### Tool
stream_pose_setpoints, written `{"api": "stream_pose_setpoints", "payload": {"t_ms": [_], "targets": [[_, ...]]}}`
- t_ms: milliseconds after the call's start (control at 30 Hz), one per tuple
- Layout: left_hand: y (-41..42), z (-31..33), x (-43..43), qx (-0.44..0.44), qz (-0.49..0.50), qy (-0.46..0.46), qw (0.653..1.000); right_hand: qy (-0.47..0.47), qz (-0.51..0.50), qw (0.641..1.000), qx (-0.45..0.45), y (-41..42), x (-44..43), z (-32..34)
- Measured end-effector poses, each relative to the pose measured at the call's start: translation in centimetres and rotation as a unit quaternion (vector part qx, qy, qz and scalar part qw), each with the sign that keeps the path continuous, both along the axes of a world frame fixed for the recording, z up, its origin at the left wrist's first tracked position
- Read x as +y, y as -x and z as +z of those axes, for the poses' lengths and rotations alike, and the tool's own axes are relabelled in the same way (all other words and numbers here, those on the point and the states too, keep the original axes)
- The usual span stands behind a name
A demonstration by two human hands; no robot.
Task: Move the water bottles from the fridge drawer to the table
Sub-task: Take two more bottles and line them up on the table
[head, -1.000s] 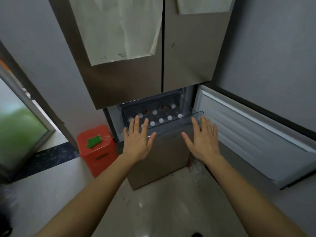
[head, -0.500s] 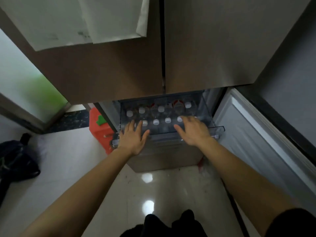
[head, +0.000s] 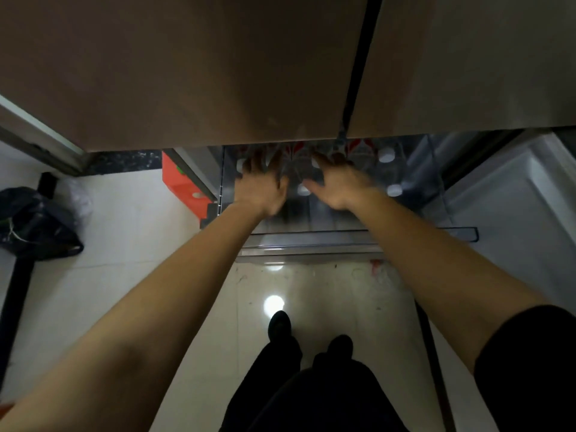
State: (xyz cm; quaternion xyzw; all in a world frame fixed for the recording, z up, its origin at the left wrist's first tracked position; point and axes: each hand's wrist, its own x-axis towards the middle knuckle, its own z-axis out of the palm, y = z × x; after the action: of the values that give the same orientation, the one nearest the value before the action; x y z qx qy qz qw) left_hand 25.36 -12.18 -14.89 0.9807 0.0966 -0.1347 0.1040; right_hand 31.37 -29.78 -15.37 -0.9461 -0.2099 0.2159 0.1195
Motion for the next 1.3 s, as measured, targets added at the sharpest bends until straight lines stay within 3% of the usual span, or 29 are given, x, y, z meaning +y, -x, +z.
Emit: {"api": "stream_pose_setpoints", "payload": {"t_ms": [233, 400, 567, 700, 867, 1000, 1100, 1233, 1300], "targets": [[-2.2, -1.3, -0.2, 0.014, 0.001, -0.006, 1.0, -0.035, -0.028, 0.998, 0.035, -2.2, 1.5, -0.3], [0.3, 0.1, -1.5, 0.047, -0.041, -0.031, 0.998, -0.05, -0.009, 0.997, 0.057, 0.8, 0.5, 0.5], [1.5, -0.3, -2.6, 0.115, -0.051, -0.026, 0.992, -0.04, 0.001, 0.989, 0.142, 2.7, -0.1, -0.2], [1.3, -0.4, -3.1, 0.145, -0.051, 0.062, 0.986, -0.057, -0.016, 0.975, 0.215, 3.2, -0.2, -1.0], [2.5, 0.9, -2.5, 0.096, -0.034, 0.08, 0.992, -0.073, -0.049, 0.975, 0.205, 3.7, -1.3, 0.3], [4.3, 2.2, -2.2, 0.05, 0.014, 0.062, 0.997, -0.097, -0.045, 0.988, 0.108, 4.6, -2.5, 2.9], [6.3, 2.7, -2.5, -0.061, 0.039, 0.067, 0.995, -0.106, -0.04, 0.993, -0.018, 6.2, -3.6, 4.5], [7.7, 4.1, -3.0, -0.275, 0.075, 0.094, 0.954, -0.214, -0.131, 0.952, -0.177, 7.9, -4.7, 6.6], [7.6, 5.3, -3.0, -0.328, 0.077, 0.092, 0.937, -0.231, -0.158, 0.938, -0.204, 8.0, -4.9, 8.0]]}}
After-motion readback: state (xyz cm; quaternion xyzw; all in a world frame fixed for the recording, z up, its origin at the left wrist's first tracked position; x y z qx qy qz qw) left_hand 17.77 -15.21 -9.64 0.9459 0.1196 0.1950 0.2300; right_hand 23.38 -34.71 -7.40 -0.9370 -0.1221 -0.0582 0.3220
